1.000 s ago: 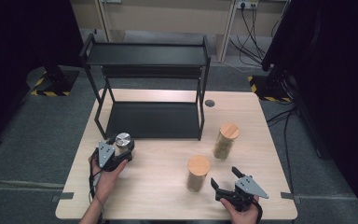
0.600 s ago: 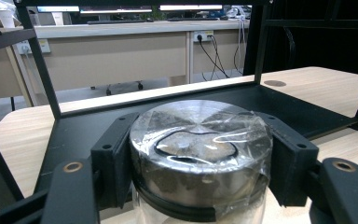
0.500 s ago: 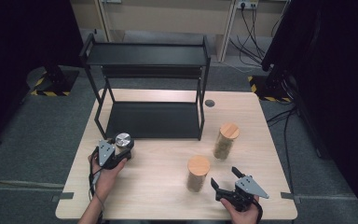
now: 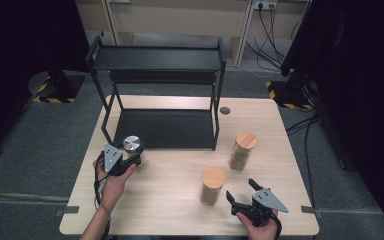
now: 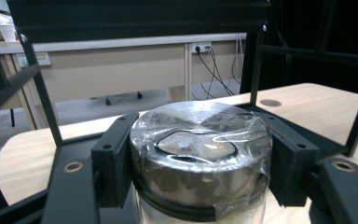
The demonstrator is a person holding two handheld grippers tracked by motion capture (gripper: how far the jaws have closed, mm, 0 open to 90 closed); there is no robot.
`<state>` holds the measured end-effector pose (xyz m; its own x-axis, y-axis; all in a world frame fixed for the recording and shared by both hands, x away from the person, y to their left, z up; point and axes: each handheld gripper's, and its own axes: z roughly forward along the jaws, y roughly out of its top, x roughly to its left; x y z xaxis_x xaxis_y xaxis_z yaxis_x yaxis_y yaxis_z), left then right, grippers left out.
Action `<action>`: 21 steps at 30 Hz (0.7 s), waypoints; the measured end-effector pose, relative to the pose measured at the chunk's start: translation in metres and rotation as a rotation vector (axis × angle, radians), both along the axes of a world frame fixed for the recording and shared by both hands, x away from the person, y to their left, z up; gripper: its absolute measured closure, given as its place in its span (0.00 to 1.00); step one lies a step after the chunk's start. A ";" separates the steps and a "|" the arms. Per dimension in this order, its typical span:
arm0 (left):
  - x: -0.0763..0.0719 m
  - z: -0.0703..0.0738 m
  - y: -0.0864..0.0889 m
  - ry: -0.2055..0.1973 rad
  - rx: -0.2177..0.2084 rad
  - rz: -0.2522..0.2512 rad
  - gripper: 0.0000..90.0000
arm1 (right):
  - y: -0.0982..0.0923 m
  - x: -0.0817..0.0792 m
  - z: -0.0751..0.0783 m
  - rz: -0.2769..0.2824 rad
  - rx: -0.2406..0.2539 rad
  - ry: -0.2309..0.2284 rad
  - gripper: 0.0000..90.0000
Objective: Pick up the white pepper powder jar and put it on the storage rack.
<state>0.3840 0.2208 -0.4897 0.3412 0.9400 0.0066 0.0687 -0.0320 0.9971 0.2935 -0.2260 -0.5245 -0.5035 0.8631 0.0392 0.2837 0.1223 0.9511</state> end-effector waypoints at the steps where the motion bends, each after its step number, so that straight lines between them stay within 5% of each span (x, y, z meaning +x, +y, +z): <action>1: 0.001 0.002 0.001 -0.002 -0.001 0.003 0.39 | 0.000 0.000 0.000 0.000 0.000 0.000 0.06; 21: 0.024 0.021 0.006 -0.010 0.000 0.031 0.39 | 0.000 0.000 0.000 0.000 0.006 0.002 0.06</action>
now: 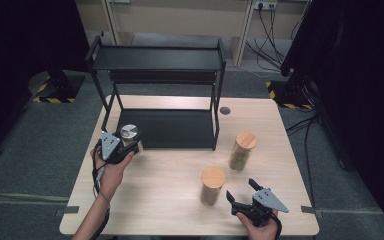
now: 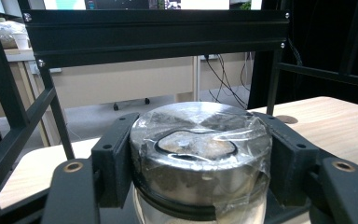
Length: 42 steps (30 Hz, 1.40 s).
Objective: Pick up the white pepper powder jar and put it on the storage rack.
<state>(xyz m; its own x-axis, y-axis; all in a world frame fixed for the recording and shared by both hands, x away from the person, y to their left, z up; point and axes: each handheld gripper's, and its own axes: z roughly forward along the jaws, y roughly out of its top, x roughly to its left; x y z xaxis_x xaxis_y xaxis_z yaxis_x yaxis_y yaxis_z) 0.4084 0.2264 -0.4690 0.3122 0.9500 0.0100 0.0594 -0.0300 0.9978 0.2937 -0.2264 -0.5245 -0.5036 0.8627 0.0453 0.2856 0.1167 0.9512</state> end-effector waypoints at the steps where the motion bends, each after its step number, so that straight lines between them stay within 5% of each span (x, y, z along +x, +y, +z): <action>1: 0.002 0.001 0.000 0.000 -0.002 0.002 0.39 | 0.000 0.000 0.000 0.000 0.000 0.000 0.06; 14: 0.025 0.003 0.006 0.010 -0.028 0.044 0.39 | 0.000 0.000 0.000 0.001 -0.001 -0.002 0.06; 42: 0.062 0.003 0.012 0.033 -0.012 0.111 0.39 | 0.000 0.000 0.000 0.000 -0.002 0.001 0.06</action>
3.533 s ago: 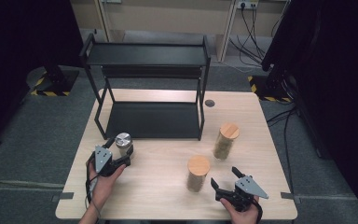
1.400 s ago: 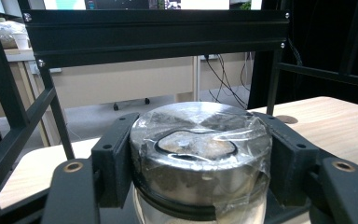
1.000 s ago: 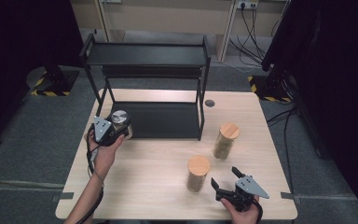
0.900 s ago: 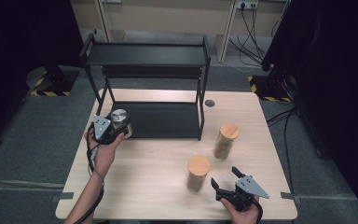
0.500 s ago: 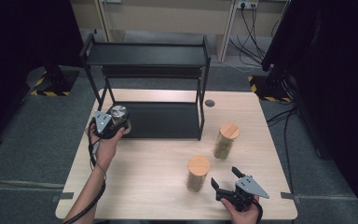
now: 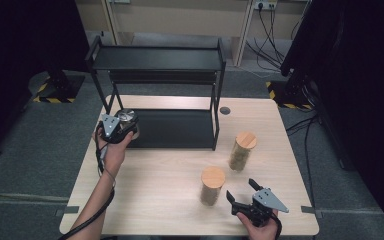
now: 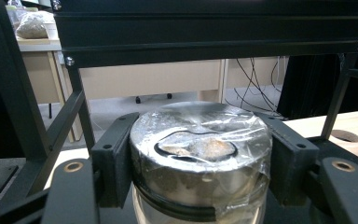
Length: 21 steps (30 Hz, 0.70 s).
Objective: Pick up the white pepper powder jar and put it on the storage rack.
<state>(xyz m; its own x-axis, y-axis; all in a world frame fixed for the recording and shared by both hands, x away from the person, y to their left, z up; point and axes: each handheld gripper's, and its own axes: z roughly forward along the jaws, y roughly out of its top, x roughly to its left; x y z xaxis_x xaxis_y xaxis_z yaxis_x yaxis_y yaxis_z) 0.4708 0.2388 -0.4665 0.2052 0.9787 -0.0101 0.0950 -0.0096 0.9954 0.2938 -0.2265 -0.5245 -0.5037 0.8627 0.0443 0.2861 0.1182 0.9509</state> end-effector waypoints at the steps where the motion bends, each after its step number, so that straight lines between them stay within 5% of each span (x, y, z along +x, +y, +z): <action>1: 0.001 0.001 0.000 0.001 0.004 0.000 0.39 | 0.000 0.000 0.000 0.000 -0.001 0.000 0.06; 21: 0.029 0.009 -0.011 0.009 0.018 0.003 0.39 | 0.000 0.000 0.000 0.000 0.005 0.001 0.06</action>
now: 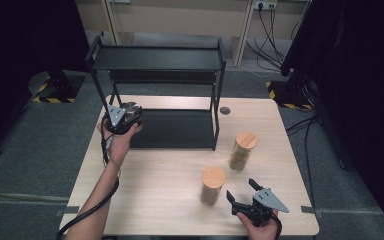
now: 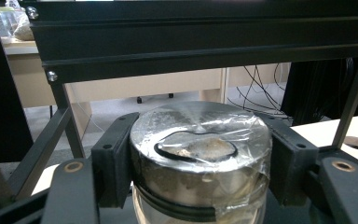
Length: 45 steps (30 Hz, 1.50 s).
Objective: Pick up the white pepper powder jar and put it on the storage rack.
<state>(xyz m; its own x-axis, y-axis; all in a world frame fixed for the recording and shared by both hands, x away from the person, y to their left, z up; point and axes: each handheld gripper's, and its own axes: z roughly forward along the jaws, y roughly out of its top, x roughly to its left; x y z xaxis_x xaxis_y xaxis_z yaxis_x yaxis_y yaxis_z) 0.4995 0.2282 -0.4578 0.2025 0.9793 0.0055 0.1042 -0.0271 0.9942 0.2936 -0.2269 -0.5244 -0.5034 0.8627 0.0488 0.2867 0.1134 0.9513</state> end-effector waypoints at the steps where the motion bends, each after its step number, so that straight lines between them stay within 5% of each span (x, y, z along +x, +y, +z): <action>1: 0.003 0.000 -0.001 0.002 0.002 0.001 0.39 | 0.000 0.000 0.000 0.001 -0.001 0.000 0.06; 22: 0.024 -0.001 -0.001 0.017 0.001 0.015 0.39 | 0.000 0.000 0.000 0.003 -0.004 -0.001 0.06; 45: 0.041 -0.025 -0.007 0.067 -0.020 0.019 0.39 | 0.000 0.000 0.000 0.005 -0.001 0.001 0.06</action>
